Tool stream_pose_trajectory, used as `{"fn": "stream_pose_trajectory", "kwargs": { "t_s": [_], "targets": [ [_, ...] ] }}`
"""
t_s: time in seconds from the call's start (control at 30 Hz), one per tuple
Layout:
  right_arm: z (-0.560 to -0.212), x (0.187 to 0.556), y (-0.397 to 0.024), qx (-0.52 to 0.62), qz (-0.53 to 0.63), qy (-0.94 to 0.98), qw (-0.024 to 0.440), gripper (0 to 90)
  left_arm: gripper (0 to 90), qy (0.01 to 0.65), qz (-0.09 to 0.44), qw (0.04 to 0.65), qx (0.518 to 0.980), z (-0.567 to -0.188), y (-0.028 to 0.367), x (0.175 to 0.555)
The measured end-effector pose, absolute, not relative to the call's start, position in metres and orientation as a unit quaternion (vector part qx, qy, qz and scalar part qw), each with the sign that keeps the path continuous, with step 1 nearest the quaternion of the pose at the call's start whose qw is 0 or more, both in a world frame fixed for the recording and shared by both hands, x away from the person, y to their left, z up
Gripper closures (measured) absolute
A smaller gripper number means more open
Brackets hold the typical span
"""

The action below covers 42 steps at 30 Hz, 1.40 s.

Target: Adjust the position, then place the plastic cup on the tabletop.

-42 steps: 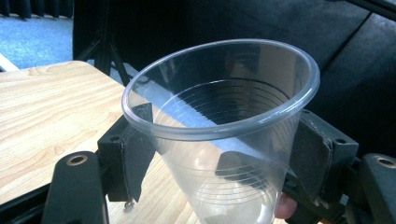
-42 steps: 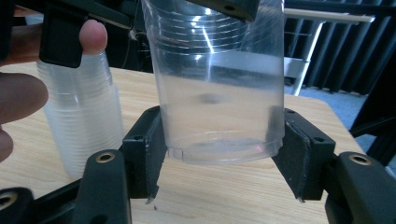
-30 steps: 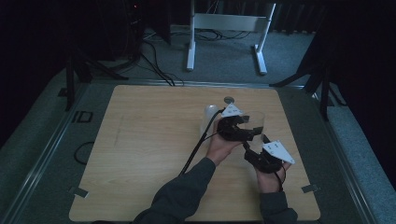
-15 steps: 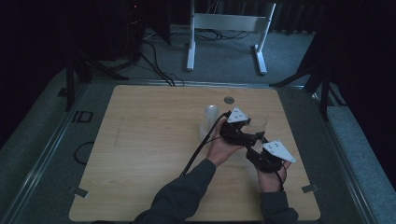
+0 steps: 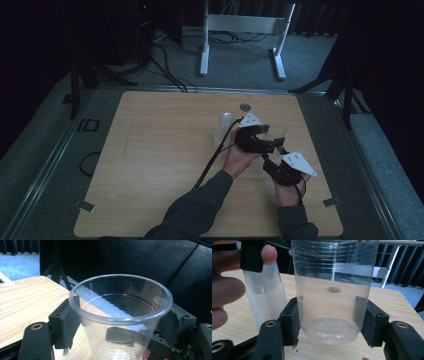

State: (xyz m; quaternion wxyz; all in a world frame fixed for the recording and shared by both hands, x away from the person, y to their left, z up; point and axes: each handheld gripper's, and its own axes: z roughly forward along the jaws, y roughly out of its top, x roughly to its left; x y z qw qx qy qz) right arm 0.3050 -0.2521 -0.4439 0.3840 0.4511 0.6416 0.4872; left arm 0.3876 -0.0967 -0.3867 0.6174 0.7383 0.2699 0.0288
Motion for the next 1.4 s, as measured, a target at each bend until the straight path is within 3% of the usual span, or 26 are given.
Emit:
{"fn": "stream_pose_trajectory", "kwargs": {
  "t_s": [0.43, 0.6, 0.83, 1.4],
  "targets": [
    [-0.4447, 0.3056, -0.2526, 0.450, 0.488, 0.644, 0.379, 40.5, 26.7, 0.268, 0.038, 0.615, 0.740, -0.3864, -0.0971, 0.3864],
    [-0.4445, 0.3059, -0.2532, 0.450, 0.489, 0.647, 0.375, 33.2, 27.6, 0.267, 0.048, 0.614, 0.742, -0.3858, -0.0959, 0.3862],
    [-0.4434, 0.3054, -0.2530, 0.447, 0.491, 0.648, 0.374, 28.1, 28.1, 0.266, 0.075, 0.607, 0.746, -0.3847, -0.0940, 0.3859],
    [-0.4426, 0.3025, -0.2577, 0.447, 0.494, 0.645, 0.375, 25.3, 28.3, 0.272, 0.141, 0.595, 0.743, -0.3870, -0.0906, 0.3794]
  ]
}}
